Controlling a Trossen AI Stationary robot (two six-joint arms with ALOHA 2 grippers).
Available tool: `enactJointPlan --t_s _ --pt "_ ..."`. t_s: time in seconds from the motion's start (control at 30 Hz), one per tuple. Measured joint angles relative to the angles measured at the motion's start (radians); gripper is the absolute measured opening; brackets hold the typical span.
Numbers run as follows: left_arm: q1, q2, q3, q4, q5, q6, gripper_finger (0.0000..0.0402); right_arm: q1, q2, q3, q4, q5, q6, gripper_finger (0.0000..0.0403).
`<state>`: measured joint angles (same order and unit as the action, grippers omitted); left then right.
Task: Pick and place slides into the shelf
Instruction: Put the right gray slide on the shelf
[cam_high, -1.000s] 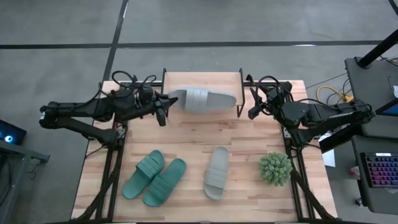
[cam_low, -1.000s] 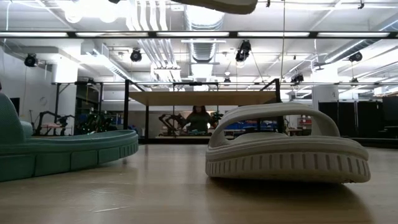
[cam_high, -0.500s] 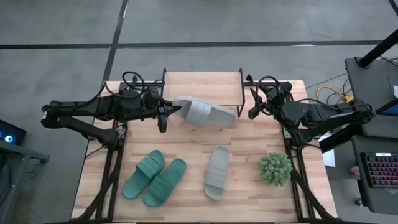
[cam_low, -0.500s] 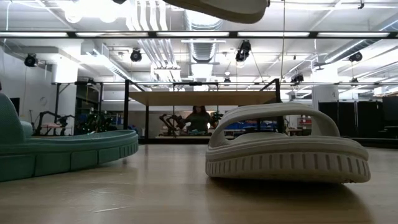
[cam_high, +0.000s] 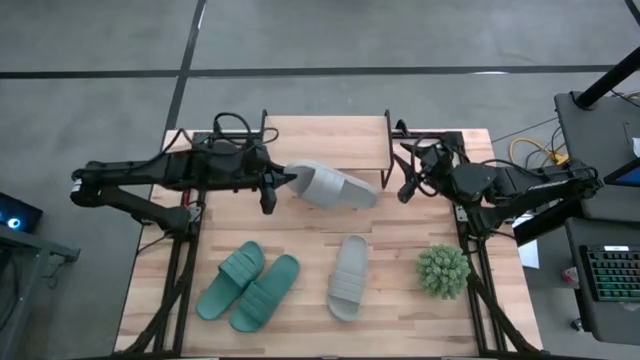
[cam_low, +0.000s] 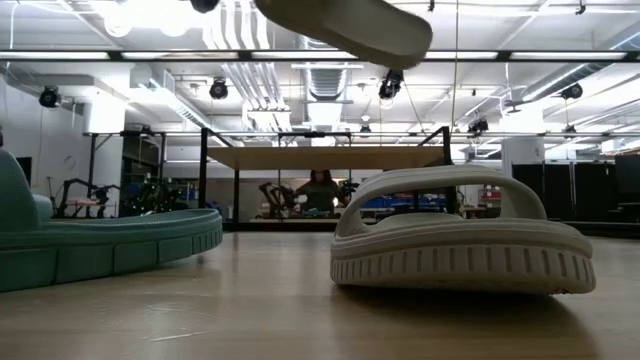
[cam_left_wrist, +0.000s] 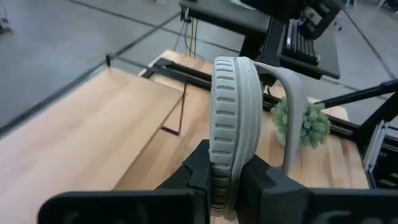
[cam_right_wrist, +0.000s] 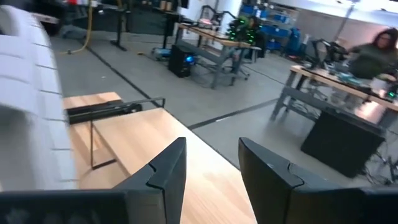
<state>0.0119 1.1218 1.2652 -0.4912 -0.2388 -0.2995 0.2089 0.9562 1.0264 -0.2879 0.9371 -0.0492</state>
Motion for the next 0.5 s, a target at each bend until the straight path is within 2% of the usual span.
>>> enactJointPlan --t_s 0.17,0.3,0.5 --pt "0.053 0.025 -0.001 0.002 0.136 -0.072 0.0015 0.0 0.0 0.0 0.003 -0.055 -0.043 0.0137" --pt "0.085 0.049 -0.003 0.001 0.192 -0.088 0.0015 0.0 0.0 0.0 0.006 -0.078 -0.075 0.0137" --pt "0.149 0.072 -0.003 0.003 0.321 -0.112 0.0015 0.001 -0.006 0.001 0.076 -0.292 -0.132 0.0137"
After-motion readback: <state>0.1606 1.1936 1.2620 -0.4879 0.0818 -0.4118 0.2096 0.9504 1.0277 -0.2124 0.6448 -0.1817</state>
